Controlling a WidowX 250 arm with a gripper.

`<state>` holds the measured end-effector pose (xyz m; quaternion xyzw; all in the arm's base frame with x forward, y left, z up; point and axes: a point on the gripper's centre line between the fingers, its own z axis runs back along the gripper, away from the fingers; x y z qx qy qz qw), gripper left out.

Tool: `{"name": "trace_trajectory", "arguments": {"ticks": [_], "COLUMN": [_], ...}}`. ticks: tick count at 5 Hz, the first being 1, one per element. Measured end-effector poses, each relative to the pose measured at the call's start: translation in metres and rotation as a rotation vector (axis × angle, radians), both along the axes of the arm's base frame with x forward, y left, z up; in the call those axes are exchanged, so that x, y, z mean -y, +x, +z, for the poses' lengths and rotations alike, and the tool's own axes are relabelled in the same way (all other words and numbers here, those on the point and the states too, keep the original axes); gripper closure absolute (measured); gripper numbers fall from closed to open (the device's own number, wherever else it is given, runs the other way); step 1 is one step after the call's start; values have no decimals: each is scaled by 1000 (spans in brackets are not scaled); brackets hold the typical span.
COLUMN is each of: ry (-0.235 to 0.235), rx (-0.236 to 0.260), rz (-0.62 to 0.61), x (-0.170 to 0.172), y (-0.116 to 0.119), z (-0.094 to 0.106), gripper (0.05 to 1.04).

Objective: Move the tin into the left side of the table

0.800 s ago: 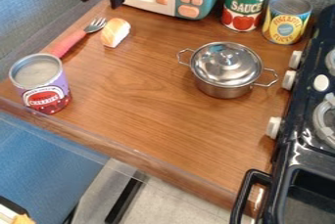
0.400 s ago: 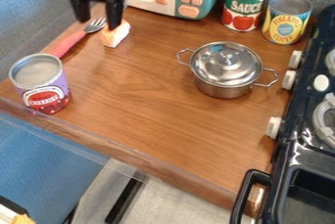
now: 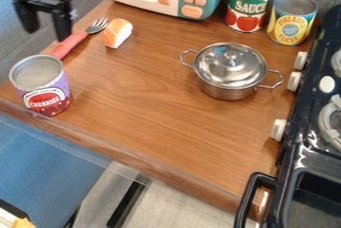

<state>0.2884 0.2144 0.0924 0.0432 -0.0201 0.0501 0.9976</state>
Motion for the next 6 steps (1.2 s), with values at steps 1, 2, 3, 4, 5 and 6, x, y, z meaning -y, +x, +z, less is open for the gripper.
{"name": "trace_trajectory", "arguments": {"ticks": [1,2,3,4,5,6], "ry": [10,4,21,33,20,23], "rx": [4,5,-13,-64,-128,-182], "rz": [-35,-27,-22,-8,-1,1], "x": [-9,-8,-10,-9,4,23], "y": [-31,-44,-47,-54,-61,-67], "z": [-3,-7,-6,-10,-18,-23], "gripper": [83,83,83,83,83,83]}}
